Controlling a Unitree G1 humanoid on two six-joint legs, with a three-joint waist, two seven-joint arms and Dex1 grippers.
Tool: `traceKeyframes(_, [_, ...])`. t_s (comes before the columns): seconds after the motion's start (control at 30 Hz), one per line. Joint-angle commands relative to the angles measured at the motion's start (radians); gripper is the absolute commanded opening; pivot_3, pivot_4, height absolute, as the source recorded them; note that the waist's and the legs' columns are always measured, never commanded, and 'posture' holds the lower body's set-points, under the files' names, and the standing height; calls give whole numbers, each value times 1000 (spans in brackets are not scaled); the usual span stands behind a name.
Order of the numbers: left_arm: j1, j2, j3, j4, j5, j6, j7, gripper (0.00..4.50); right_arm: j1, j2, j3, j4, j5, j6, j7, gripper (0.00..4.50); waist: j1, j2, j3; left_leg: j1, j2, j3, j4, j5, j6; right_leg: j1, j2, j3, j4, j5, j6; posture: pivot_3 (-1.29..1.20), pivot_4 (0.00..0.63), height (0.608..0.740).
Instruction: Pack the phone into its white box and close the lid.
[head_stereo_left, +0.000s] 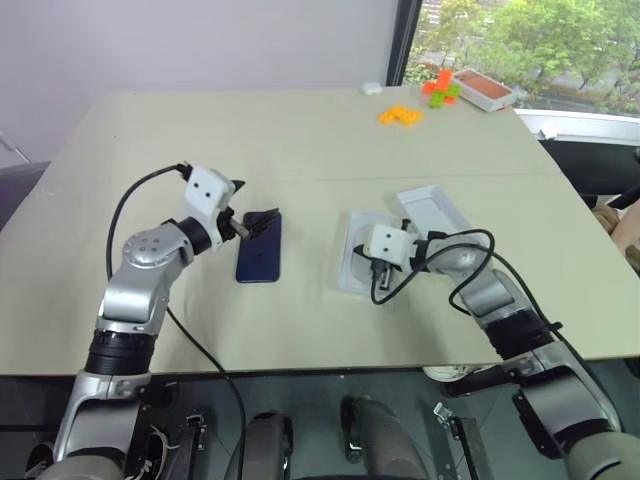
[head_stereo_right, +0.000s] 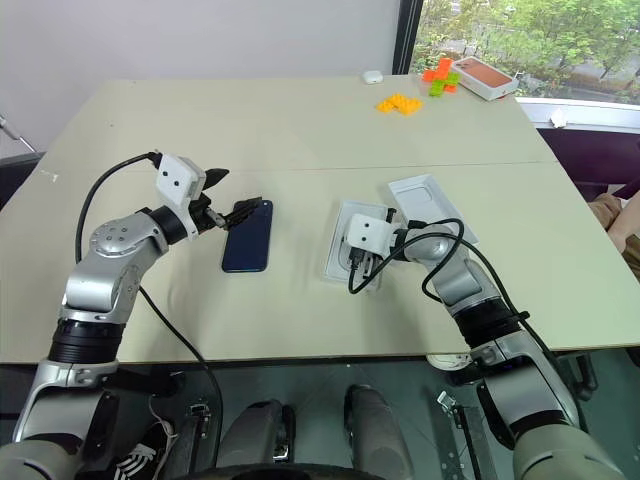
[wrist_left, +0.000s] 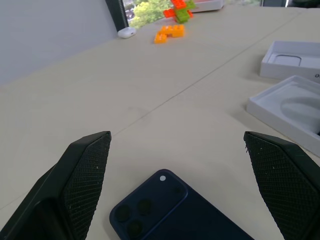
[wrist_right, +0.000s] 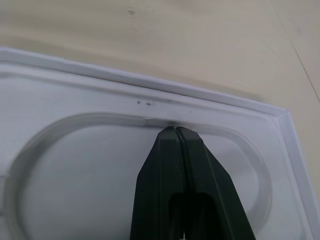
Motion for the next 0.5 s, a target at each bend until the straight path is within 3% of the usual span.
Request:
traceKeyframes(0.03, [-11, 3, 33, -38, -5, -17, 8, 4500, -6, 14, -4, -11, 1, -2, -6, 28, 0, 0, 0, 0, 0, 0, 0, 0, 0, 0, 0, 0, 0, 0, 0, 0, 150, 740])
traceKeyframes(0.5, [-19, -1, 35, -21, -4, -44, 5, 4500, 2, 35, -4, -11, 108, -188, 142, 28, 1, 0, 0, 0, 0, 0, 0, 0, 0, 0, 0, 0, 1, 0, 0, 0, 150, 740])
